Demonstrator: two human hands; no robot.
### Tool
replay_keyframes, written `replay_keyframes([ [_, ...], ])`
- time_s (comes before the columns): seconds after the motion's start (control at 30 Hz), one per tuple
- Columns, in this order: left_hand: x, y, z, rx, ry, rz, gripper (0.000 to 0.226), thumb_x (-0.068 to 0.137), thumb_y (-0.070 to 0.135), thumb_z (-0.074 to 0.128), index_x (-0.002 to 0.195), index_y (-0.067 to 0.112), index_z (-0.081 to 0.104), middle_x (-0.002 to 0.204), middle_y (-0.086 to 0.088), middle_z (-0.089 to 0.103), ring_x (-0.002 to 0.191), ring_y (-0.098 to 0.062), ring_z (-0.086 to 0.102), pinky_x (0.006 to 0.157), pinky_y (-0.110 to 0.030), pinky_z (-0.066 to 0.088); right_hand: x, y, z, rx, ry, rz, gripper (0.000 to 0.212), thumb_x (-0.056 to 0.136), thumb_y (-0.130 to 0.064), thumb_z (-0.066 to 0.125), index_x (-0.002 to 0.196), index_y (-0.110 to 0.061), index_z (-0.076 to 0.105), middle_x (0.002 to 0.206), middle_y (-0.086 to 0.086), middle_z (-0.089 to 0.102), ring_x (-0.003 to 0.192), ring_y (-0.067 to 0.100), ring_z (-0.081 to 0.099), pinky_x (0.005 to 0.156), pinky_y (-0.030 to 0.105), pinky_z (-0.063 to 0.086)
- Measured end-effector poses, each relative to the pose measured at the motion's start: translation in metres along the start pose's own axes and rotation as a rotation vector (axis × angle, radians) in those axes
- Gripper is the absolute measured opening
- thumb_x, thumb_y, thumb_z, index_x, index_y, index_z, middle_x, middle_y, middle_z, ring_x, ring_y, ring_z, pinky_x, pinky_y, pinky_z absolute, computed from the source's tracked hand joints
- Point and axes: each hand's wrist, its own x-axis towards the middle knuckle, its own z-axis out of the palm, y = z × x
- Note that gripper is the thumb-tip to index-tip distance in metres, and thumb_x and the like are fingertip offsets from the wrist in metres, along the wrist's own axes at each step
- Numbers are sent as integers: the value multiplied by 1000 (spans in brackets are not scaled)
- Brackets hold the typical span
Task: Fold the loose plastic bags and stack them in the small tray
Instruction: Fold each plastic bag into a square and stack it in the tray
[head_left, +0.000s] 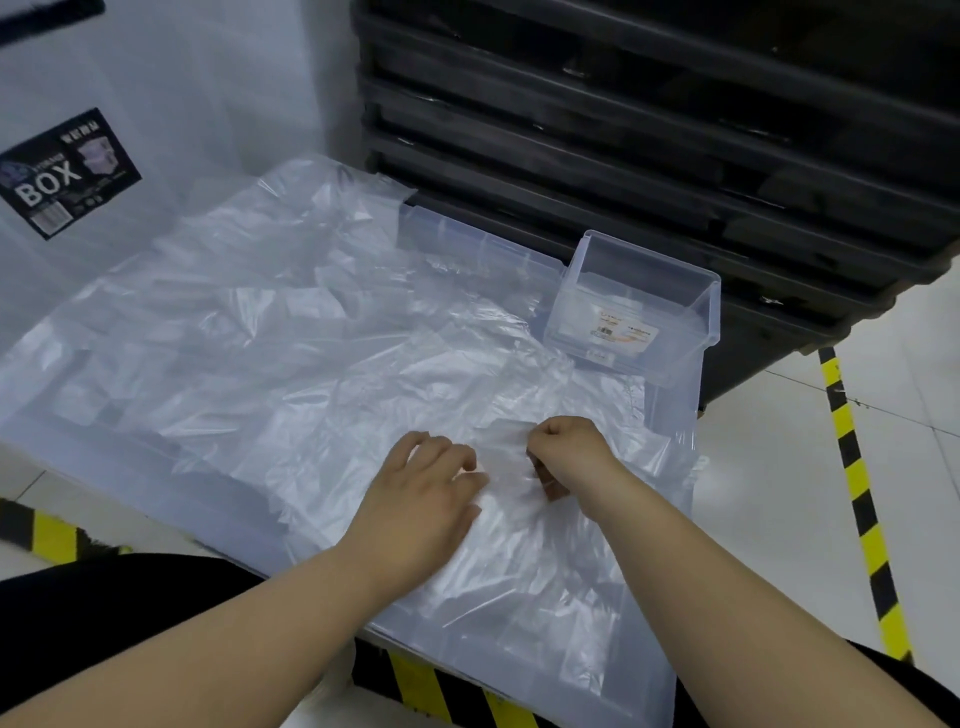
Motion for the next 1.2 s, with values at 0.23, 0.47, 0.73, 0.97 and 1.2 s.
replay_keyframes([
  [0.23, 0, 2, 5, -22, -231, 45, 52, 70, 42, 33, 89, 20, 75, 98, 4, 72, 90, -12, 69, 93, -33, 41, 2, -1, 1, -195, 45, -69, 9, 85, -6, 47, 80, -13, 49, 68, 1, 52, 62, 20, 53, 58, 30, 44],
  [0.47, 0, 4, -1, -53, -363, 45, 51, 68, 46, 32, 91, 28, 74, 100, 5, 71, 92, -11, 68, 73, -29, 55, 5, -2, -1, -537, 162, -295, 15, 90, -17, 48, 101, -18, 59, 97, -3, 59, 91, 18, 55, 70, 25, 37],
  [0.73, 0, 1, -6, -66, -458, 89, 51, 69, 48, 32, 94, 29, 73, 101, 8, 70, 94, -9, 67, 77, -25, 53, 23, -5, -13, -207, 226, -89, 36, 90, -23, 52, 55, -20, 44, 57, -6, 49, 61, 17, 48, 61, 24, 37],
  [0.97, -1, 3, -8, -1, -420, 126, 52, 69, 48, 33, 102, 28, 68, 111, 6, 67, 101, -8, 65, 92, -24, 45, 11, 2, -29, -128, 188, -57, 37, 91, -14, 46, 55, -12, 42, 62, 1, 57, 47, 14, 43, 50, 23, 35],
  [1.2, 5, 11, -12, 7, -555, 143, 91, 64, 57, 4, 145, 22, 28, 149, 9, 6, 136, 0, 6, 108, -25, -4, -19, 7, -34, -30, 102, -24, 31, 93, -29, 52, 66, -15, 49, 65, -5, 58, 47, 11, 40, 46, 17, 32],
])
